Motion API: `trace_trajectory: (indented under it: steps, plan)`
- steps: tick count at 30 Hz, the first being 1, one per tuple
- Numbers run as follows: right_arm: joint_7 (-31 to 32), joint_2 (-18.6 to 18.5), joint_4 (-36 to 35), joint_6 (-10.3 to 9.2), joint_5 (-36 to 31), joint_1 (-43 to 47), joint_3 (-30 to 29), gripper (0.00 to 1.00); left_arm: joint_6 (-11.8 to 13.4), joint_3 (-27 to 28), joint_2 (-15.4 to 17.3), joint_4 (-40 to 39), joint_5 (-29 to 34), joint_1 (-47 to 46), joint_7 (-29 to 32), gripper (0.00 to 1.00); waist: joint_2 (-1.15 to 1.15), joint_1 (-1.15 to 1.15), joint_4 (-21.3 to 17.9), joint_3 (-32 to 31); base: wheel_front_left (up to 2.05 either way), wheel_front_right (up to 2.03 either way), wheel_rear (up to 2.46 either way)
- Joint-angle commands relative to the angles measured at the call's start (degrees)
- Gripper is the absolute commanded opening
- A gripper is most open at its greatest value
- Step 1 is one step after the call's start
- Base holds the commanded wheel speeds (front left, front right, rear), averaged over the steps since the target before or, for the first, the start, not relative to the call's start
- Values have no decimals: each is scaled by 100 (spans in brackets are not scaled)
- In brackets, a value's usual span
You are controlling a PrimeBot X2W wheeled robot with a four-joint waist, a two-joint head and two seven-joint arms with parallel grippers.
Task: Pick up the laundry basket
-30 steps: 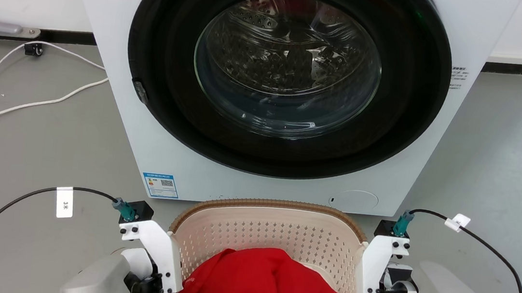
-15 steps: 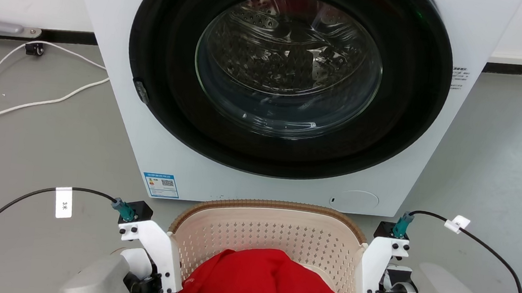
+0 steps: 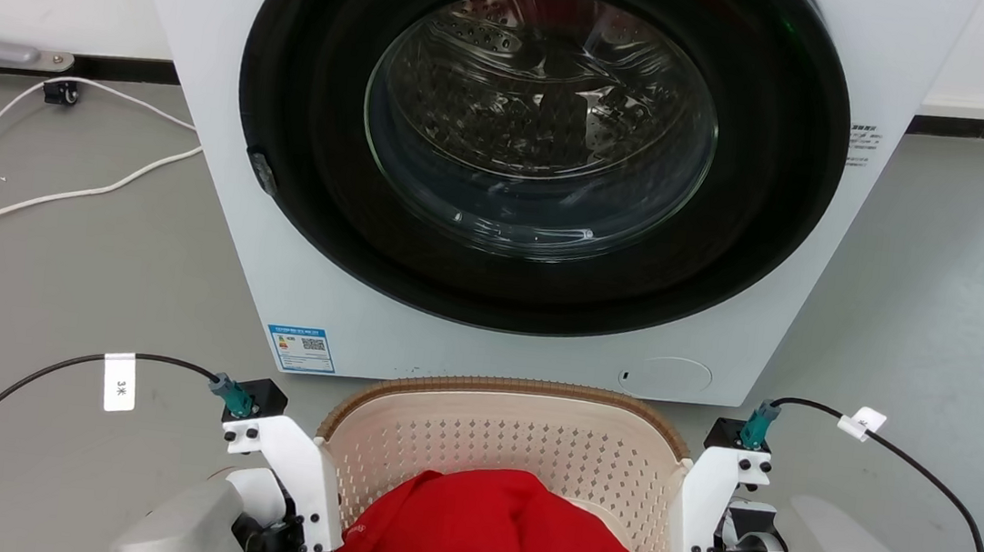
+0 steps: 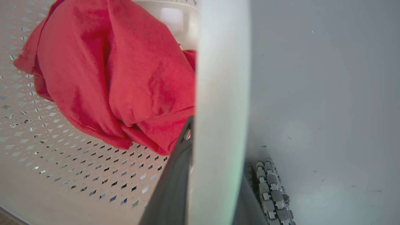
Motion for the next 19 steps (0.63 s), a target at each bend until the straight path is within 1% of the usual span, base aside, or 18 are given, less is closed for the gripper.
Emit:
trace_trajectory:
  steps: [1, 19]
  plan:
    - [-6, 181, -85, 85, 82, 21, -4, 0, -75, -6, -122, -57, -26, 14, -26, 0, 0, 0, -2, 3, 0, 0, 0]
    - [-92, 182, -135, 85, 289, 37, 141, 0, -71, -48, -124, -48, -39, 2, -48, 0, 0, 0, -15, 14, 0, 0, 0]
